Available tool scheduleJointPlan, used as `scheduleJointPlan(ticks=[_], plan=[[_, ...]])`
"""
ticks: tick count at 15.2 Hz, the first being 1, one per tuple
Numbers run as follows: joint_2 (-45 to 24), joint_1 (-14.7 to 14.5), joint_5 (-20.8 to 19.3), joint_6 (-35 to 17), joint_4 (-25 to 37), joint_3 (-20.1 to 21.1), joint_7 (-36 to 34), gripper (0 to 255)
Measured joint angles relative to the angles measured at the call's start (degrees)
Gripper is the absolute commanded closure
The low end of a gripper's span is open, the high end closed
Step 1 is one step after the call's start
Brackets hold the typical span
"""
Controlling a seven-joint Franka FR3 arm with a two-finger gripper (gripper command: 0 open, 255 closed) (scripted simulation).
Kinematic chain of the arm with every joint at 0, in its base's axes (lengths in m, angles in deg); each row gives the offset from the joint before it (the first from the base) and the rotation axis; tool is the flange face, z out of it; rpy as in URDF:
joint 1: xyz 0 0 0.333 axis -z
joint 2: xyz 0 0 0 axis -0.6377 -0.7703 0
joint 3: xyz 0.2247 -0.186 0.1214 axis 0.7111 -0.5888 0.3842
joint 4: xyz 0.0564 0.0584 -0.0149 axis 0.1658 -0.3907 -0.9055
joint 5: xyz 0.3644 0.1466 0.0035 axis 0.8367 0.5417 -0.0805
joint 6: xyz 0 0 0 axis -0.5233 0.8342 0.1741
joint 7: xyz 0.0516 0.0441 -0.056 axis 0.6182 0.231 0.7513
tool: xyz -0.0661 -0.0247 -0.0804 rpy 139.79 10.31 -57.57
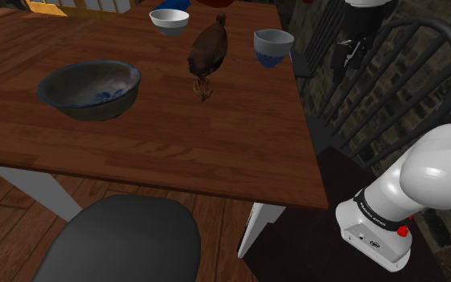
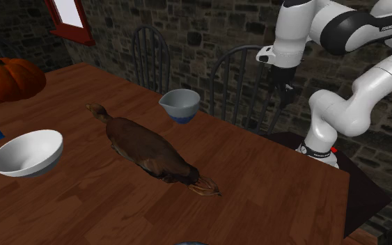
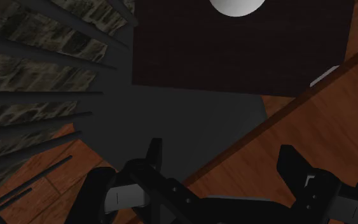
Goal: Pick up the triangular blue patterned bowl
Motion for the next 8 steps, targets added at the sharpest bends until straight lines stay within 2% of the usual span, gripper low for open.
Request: scheduleJointPlan(ticks=[2, 8], plan=[[-0.94, 0.06, -0.08, -0.69, 0.36, -0.04, -0.05, 0], [-12.82, 0.94, -1.24, -6.56, 7.75, -0.83, 0.08, 0]])
